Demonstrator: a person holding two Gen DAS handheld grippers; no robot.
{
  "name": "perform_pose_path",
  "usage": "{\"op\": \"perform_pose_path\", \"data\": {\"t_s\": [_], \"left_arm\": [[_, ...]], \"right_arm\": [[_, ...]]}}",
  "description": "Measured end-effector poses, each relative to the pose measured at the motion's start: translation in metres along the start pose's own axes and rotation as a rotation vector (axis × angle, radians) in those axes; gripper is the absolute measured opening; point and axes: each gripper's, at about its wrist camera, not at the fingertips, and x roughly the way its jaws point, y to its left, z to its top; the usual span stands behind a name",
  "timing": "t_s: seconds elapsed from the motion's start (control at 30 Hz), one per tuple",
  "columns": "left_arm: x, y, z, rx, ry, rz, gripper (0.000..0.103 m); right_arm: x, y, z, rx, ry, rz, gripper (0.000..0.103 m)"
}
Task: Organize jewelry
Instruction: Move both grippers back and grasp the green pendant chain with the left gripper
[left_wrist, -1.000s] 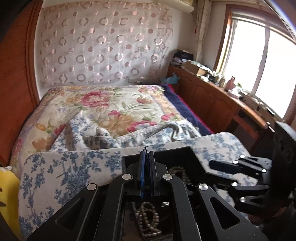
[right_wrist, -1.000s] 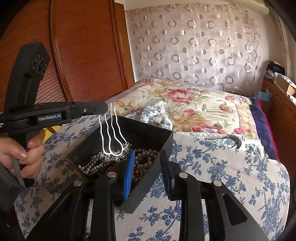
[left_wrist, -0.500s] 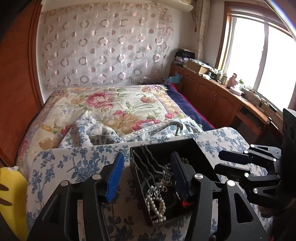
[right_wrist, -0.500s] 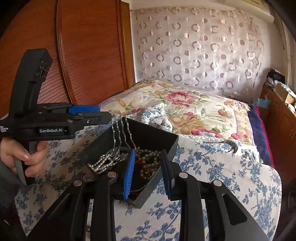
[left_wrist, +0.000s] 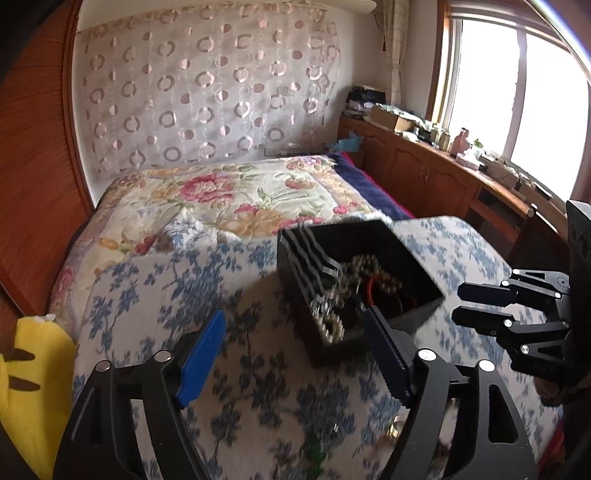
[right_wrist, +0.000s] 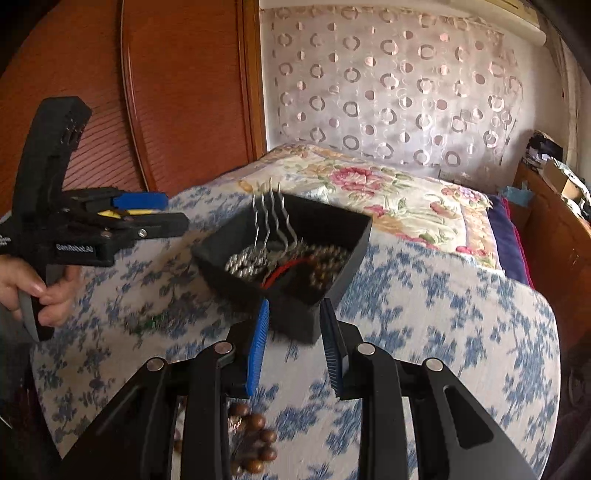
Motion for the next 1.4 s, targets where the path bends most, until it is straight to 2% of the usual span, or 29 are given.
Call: {"op": "perform_pose_path", "data": {"t_s": [0.27,0.37,0.63,0.87,0.93,1.0,1.03,1.1,1.27,1.4], "left_arm": [[-0.007,0.005,-0.037,0.003,0.063,0.014,0.076],[-0.010,0.007,-0.050,0.000,0.076,0.030,0.085],[-0.018,0.015,-0.078,-0.012,0.124,0.038,0.085],[-0.024,0.006,-0.091,0.008,0.137,-0.003,0.084],[-0.025,0.002,-0.093,0.016,0.139,-0.018,0.074],[-0.024,-0.003,-0.093,0.029,0.148,-0.026,0.056],[-0.022,-0.005,-0.093,0.034,0.152,-0.030,0.052],[-0.020,-0.010,-0.092,0.040,0.160,-0.041,0.032],[-0.012,-0.022,-0.087,0.067,0.169,-0.056,0.021],[0.003,-0.027,-0.086,0.078,0.200,-0.026,0.019]], "right_arm": [[-0.004,0.007,-0.034,0.009,0.066,-0.008,0.031],[-0.004,0.008,-0.046,0.015,0.092,-0.007,0.031],[0.001,0.018,-0.068,-0.001,0.160,0.022,0.031],[0.003,0.027,-0.072,-0.041,0.159,-0.028,0.031],[0.002,0.026,-0.073,-0.037,0.158,-0.025,0.031],[0.003,0.027,-0.072,-0.038,0.159,-0.025,0.031],[0.003,0.027,-0.072,-0.038,0.159,-0.025,0.031],[0.003,0.027,-0.072,-0.038,0.158,-0.025,0.031],[0.003,0.027,-0.072,-0.039,0.158,-0.026,0.031],[0.003,0.027,-0.072,-0.039,0.158,-0.026,0.031]]}}
